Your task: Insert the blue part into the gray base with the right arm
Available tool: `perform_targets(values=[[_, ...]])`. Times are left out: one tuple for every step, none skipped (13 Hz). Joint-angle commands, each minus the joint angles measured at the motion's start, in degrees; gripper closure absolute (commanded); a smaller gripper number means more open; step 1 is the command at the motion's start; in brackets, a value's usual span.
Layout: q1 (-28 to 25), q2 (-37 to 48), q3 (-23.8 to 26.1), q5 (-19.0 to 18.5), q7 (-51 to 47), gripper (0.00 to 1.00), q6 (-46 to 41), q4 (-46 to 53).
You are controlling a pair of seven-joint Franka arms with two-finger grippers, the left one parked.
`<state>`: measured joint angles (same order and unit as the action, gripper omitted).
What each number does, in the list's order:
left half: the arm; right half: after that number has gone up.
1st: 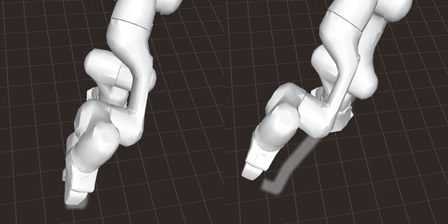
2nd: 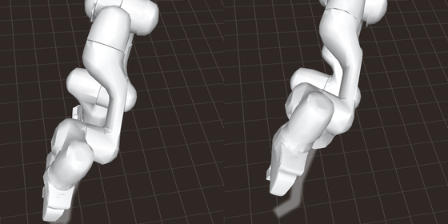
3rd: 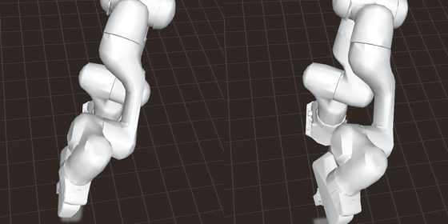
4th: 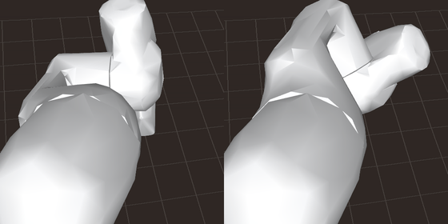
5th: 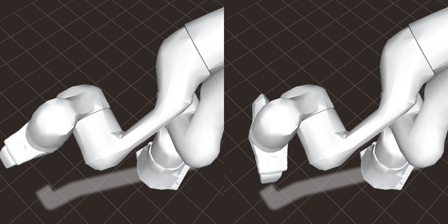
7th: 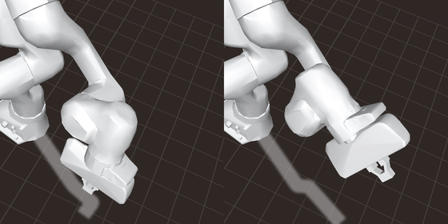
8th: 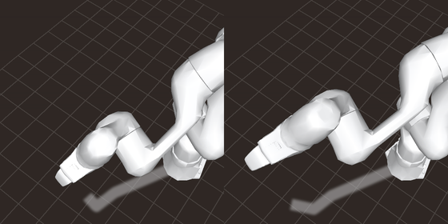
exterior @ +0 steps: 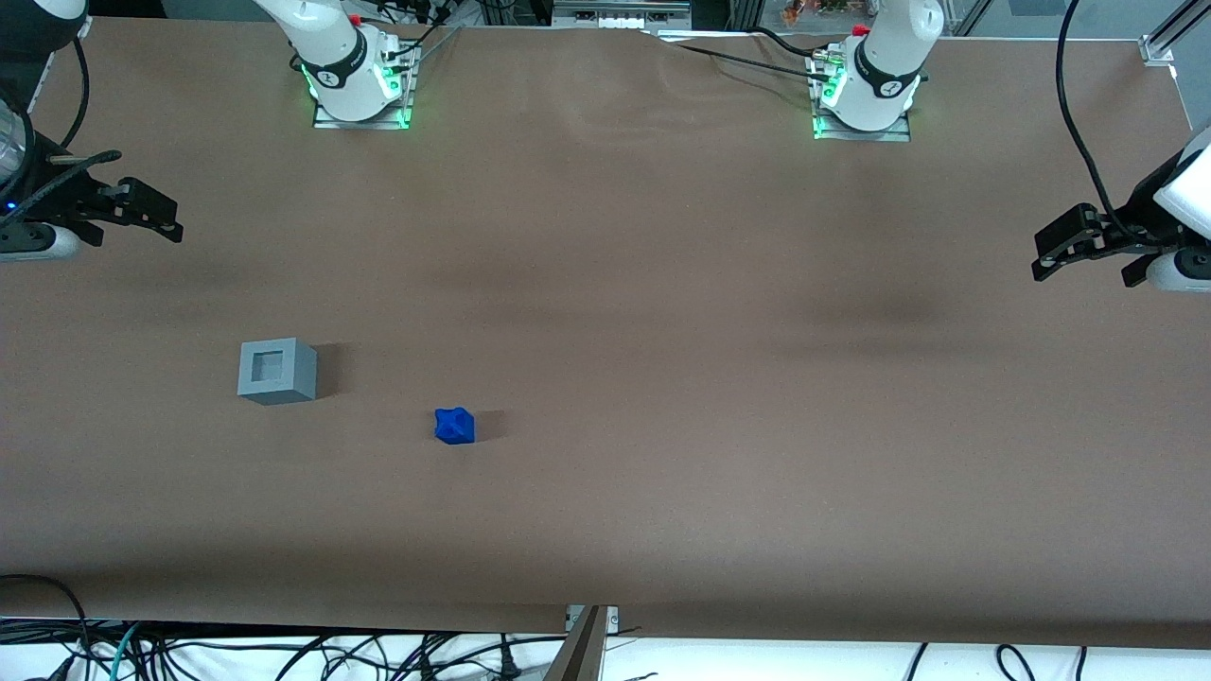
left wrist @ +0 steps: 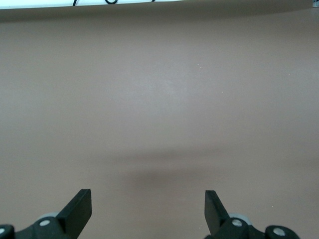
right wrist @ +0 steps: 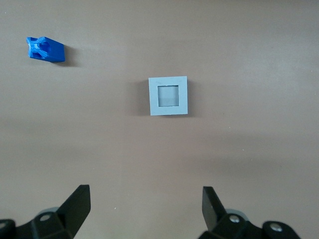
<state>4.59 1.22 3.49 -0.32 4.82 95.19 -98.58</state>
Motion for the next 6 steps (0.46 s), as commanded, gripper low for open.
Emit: perform_targets(values=[[0.24, -0.95, -0.24, -0.56, -0.26, 0.01, -1.15, 0.93], [0.50, -1.30, -0.33, -0.47, -0.51, 0.01, -1.15, 1.02], [0.59, -1.39, -0.50, -0.56, -0.26, 0.01, -1.15, 1.02], [0.59, -1.39, -0.76, -0.56, -0.25, 0.01, -1.15, 0.93], [0.59, -1.39, -0.77, -0.56, -0.60, 0.01, -1.15, 0.93], [0.59, -1.39, -0.77, -0.56, -0.78, 0.01, -1.15, 1.02]])
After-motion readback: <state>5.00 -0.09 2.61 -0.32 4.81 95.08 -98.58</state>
